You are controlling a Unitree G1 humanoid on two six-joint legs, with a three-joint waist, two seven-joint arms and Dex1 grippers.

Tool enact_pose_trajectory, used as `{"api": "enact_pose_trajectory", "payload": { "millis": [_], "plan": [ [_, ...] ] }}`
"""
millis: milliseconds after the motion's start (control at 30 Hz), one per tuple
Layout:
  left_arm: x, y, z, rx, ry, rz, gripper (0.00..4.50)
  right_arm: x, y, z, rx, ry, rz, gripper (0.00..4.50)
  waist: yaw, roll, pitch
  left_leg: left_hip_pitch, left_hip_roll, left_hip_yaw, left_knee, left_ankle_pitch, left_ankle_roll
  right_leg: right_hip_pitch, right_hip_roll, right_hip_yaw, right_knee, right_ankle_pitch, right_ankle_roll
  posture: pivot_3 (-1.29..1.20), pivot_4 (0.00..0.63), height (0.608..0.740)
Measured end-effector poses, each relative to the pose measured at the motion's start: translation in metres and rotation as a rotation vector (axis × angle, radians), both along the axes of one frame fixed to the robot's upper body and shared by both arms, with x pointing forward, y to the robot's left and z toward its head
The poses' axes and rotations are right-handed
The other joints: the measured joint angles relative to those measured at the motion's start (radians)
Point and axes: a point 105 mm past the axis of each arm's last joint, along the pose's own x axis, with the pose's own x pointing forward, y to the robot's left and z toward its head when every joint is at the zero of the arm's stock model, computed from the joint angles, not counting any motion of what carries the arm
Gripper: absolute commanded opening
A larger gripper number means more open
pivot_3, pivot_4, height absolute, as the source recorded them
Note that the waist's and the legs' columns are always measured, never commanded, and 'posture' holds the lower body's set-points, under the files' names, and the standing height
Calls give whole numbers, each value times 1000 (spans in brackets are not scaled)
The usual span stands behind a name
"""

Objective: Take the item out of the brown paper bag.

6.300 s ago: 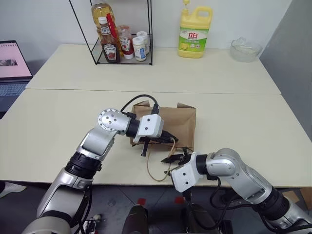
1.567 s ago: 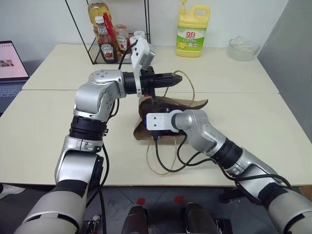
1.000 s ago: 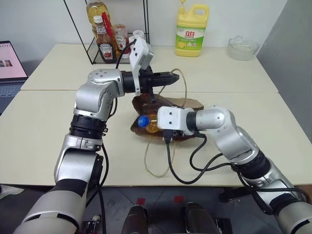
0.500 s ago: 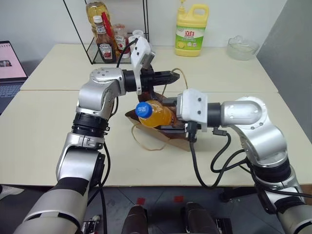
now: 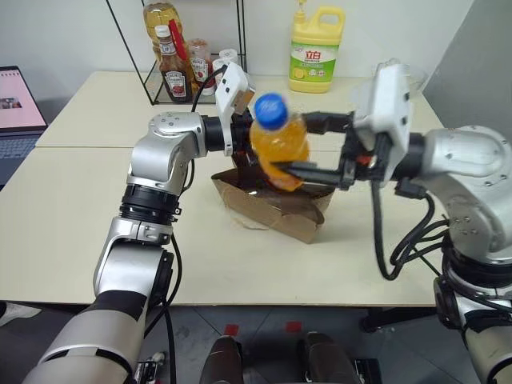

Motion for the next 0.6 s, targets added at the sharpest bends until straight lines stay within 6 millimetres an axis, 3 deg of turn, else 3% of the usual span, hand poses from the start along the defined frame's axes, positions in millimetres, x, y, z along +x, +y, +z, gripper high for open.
{"api": "enact_pose_trajectory", "payload": {
  "millis": [167,333,433,533,600],
  "plan": [
    [-1,-3,-1,-2,1,-14,0,5,-42,30,49,-42,-159,2401,6,0,0,-4,0,0,0,0,0,-4,0,0,0,0,0,0,150,740],
    [-1,-4,-1,1,0,-16,0,8,-85,34,-16,-60,-329,2389,14,1,0,-7,0,0,0,0,0,-7,0,0,-1,0,0,0,150,740],
    [-1,-3,-1,5,-3,-13,0,19,-122,3,-230,-60,-496,2387,16,1,0,-9,-1,0,1,0,0,-7,0,0,-1,0,0,0,150,740],
    [0,-1,0,9,-7,-5,0,39,-164,-57,-556,-13,-632,2386,17,0,0,-10,-1,1,2,0,0,-7,-1,1,-2,0,1,0,150,740],
    [-1,-1,0,8,-7,-6,0,45,-179,-94,-714,22,-632,2386,15,1,1,-9,-1,1,2,0,0,-8,-1,1,-1,0,1,0,150,740]
  ]
}}
